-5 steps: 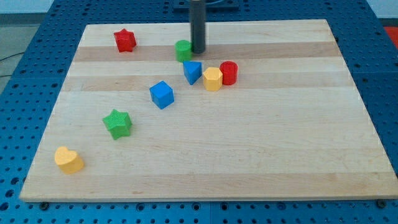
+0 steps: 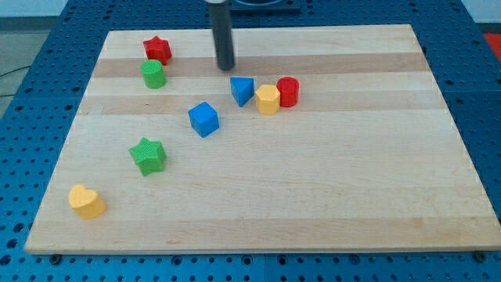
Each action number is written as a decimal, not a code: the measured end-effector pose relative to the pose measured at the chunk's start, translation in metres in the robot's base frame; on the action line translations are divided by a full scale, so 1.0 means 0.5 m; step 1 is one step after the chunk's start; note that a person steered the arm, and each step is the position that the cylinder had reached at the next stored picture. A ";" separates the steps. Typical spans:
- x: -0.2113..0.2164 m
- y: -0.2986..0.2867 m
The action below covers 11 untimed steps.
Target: Move the blue triangle to the top left of the green star
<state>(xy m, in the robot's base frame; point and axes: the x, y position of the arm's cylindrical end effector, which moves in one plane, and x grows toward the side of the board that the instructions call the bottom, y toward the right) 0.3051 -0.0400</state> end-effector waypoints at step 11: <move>0.167 -0.153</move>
